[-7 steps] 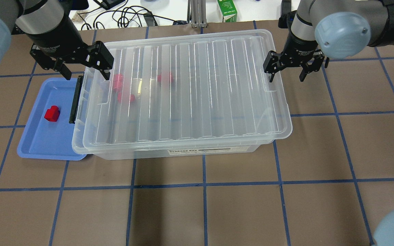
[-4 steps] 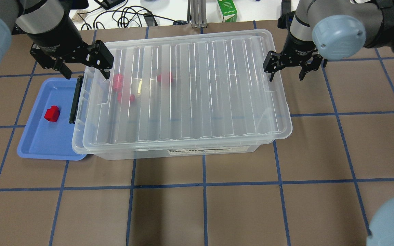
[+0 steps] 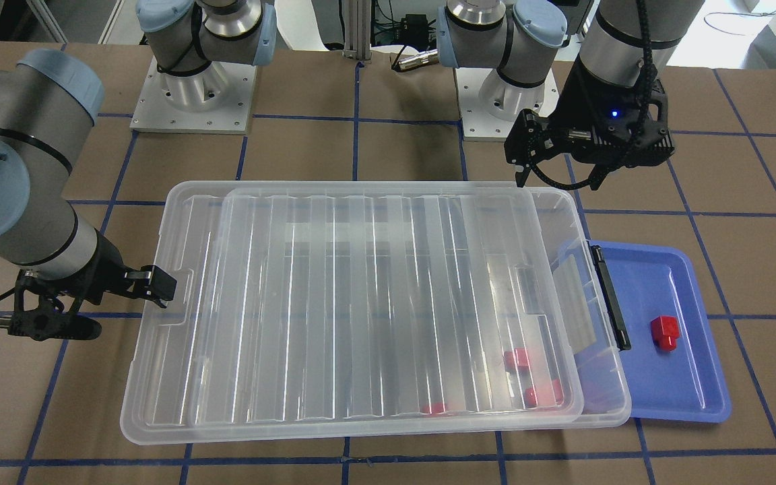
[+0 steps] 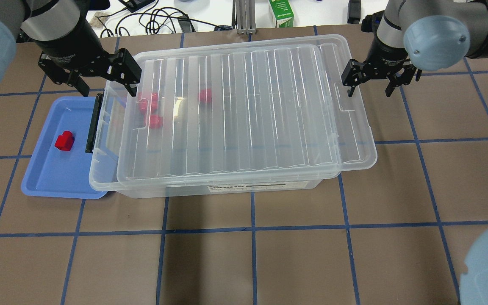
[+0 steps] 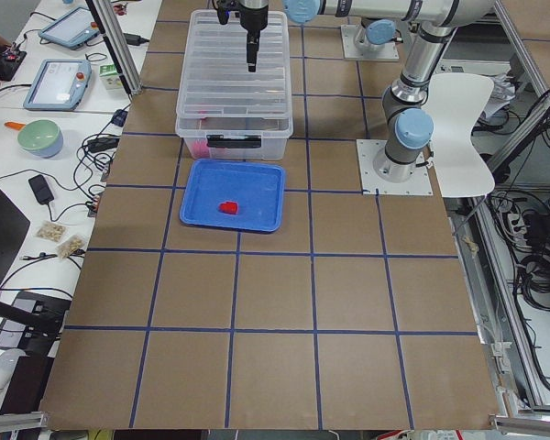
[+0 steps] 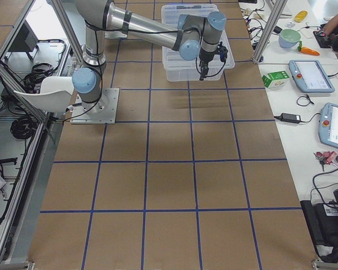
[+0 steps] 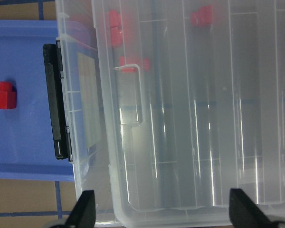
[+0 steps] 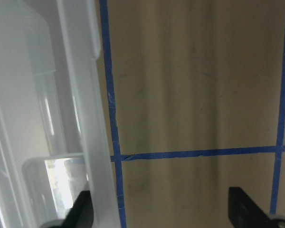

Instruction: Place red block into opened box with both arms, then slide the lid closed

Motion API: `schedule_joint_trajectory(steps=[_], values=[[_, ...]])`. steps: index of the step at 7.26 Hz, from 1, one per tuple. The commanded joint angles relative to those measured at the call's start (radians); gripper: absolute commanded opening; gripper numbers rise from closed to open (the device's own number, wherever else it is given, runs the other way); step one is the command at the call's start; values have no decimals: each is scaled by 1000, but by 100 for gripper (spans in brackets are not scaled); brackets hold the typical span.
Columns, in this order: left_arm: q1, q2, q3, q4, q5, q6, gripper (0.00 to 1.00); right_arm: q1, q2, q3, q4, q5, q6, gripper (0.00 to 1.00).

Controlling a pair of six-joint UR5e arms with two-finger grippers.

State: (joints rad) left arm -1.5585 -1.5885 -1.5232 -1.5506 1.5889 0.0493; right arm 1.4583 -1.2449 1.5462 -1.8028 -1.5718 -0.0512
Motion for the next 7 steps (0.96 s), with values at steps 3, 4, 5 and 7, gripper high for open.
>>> schedule_joint_trajectory(steps=[3, 4, 5, 7], values=[[6, -2, 0, 3, 2, 6, 100, -81, -1, -5, -1, -1, -44, 100], [14, -2, 2, 1, 5, 9, 100, -84, -1, -5, -3, -2, -77, 100], [49, -2, -2, 1, 2, 47, 100, -105, -1, -9, -3, -2, -81, 100], [284, -48, 0, 15, -53, 279, 100, -144, -1, -9, -3, -1, -126, 100]])
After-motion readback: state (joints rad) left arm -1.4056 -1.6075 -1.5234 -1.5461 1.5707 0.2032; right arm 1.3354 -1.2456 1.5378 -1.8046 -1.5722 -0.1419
